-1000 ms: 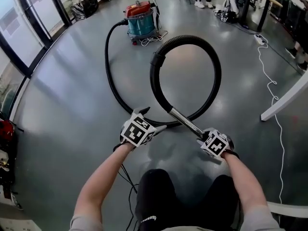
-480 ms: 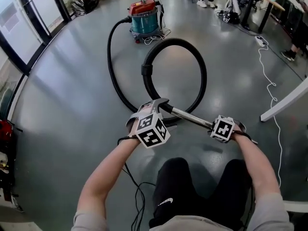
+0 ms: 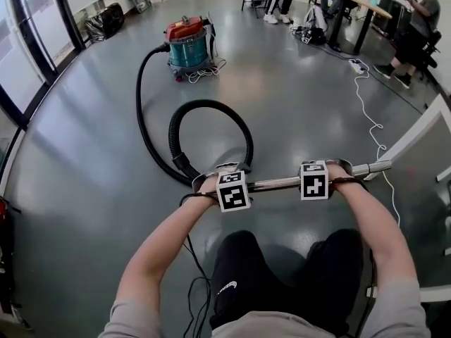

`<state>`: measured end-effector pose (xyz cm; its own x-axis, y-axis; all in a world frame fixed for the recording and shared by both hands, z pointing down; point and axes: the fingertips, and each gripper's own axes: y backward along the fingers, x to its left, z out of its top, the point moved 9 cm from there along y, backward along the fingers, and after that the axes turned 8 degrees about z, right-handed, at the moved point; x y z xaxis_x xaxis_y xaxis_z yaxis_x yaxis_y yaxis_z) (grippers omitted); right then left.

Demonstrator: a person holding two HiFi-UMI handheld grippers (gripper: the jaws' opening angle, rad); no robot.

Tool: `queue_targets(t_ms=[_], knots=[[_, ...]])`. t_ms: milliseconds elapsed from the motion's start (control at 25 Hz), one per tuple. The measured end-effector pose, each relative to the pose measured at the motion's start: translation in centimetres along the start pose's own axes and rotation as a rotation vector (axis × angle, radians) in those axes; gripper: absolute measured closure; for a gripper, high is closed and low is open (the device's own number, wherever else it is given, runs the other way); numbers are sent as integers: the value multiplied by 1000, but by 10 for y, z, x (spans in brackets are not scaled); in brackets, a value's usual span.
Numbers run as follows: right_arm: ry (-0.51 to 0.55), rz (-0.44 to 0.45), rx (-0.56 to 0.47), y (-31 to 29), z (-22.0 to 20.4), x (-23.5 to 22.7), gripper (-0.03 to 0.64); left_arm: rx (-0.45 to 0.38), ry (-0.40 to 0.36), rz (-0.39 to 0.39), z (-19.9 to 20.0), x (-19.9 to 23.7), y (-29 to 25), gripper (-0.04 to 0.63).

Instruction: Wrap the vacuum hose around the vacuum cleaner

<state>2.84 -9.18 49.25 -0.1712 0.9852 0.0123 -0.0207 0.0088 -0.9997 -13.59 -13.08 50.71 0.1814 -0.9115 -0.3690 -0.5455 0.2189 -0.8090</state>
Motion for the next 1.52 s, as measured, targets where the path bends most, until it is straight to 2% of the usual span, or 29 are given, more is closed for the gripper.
queue_targets(t_ms=[160, 200, 240, 320, 520, 640, 720, 840, 880, 1080, 1240, 1360, 1440, 1520], knots=[[49, -9, -14, 20, 8, -14, 471, 16, 17, -26, -5, 0, -13, 207], [58, -6, -25, 24, 13, -15, 471, 20, 19, -21, -8, -1, -15, 228], [69, -5, -32, 26, 17, -17, 471, 21, 27, -3, -10, 0, -16, 289], [102, -6, -34, 25, 21, -23, 469, 18, 69, 39, -15, 4, -19, 477], [173, -48, -68, 12, 11, -57, 463, 75, 123, 76, -16, 29, -35, 482], [249, -122, -119, -2, 9, -74, 448, 119, 176, 66, -24, 34, -47, 485], [285, -191, -144, -7, 7, -95, 396, 134, 216, 74, -30, 43, -55, 486], [310, -285, -187, 1, 1, -130, 211, 132, 282, 88, -31, 62, -67, 486], [324, -320, -200, 6, -2, -142, 180, 124, 313, 93, -30, 68, -72, 486], [428, -454, -210, 30, -20, -199, 126, 135, 471, 121, -39, 99, -95, 486], [428, -494, -303, 46, -33, -232, 135, 213, 511, 135, -52, 116, -119, 486], [362, -493, -474, 58, -42, -258, 196, 279, 518, 147, -57, 130, -140, 486], [285, -439, -623, 59, -48, -271, 269, 307, 531, 150, -57, 140, -153, 486], [191, -326, -763, 54, -51, -282, 306, 318, 572, 161, -56, 151, -161, 486]])
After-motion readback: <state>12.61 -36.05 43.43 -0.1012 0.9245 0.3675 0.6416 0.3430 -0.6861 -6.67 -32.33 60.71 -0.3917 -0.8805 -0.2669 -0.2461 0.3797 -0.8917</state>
